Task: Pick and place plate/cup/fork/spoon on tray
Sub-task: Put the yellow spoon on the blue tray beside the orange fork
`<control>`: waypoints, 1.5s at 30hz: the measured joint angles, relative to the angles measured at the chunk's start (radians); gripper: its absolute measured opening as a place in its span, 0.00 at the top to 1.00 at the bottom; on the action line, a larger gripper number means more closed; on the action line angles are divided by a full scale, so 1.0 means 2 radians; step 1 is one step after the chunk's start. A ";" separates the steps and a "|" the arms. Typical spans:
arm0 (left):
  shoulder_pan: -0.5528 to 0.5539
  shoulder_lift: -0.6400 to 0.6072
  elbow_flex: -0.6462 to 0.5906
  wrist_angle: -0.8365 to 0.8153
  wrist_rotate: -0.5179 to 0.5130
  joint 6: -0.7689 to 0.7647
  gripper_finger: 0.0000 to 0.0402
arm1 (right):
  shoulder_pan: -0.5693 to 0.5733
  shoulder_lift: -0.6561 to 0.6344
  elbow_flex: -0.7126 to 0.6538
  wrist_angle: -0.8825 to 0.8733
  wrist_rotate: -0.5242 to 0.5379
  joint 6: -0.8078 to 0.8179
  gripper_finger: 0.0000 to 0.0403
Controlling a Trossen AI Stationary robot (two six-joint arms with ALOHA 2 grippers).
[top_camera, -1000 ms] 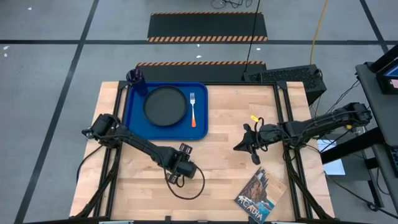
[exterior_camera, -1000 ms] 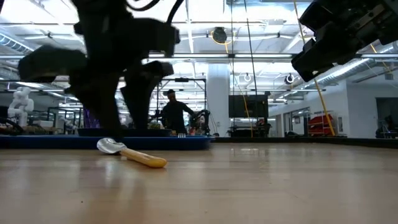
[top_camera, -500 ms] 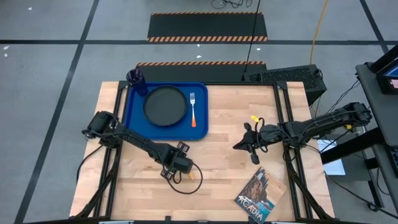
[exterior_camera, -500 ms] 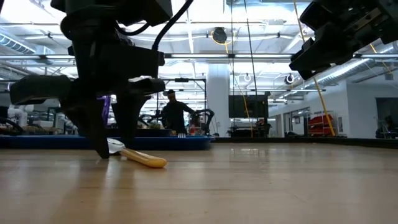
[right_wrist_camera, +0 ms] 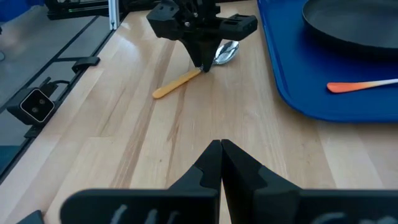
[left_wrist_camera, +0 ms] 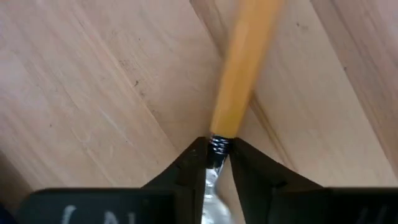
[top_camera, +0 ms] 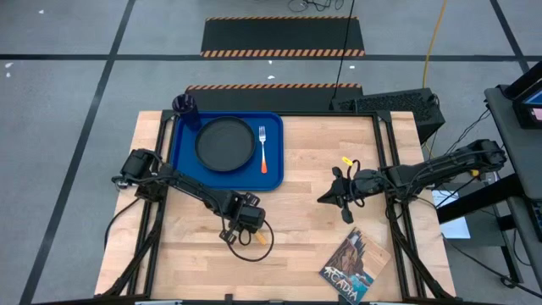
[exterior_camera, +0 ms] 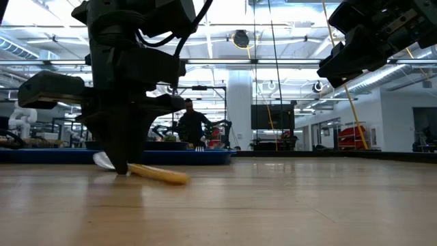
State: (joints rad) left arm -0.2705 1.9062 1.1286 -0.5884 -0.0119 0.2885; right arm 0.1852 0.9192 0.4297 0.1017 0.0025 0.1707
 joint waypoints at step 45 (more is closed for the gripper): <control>0.004 0.003 0.115 -0.004 -0.142 -0.045 0.91 | 0.039 0.254 0.095 0.180 0.091 0.060 0.54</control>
State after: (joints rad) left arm -0.2634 1.9123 1.3583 -0.5958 -0.2961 0.1994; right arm 0.2638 1.4275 0.6203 0.4609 0.1843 0.2907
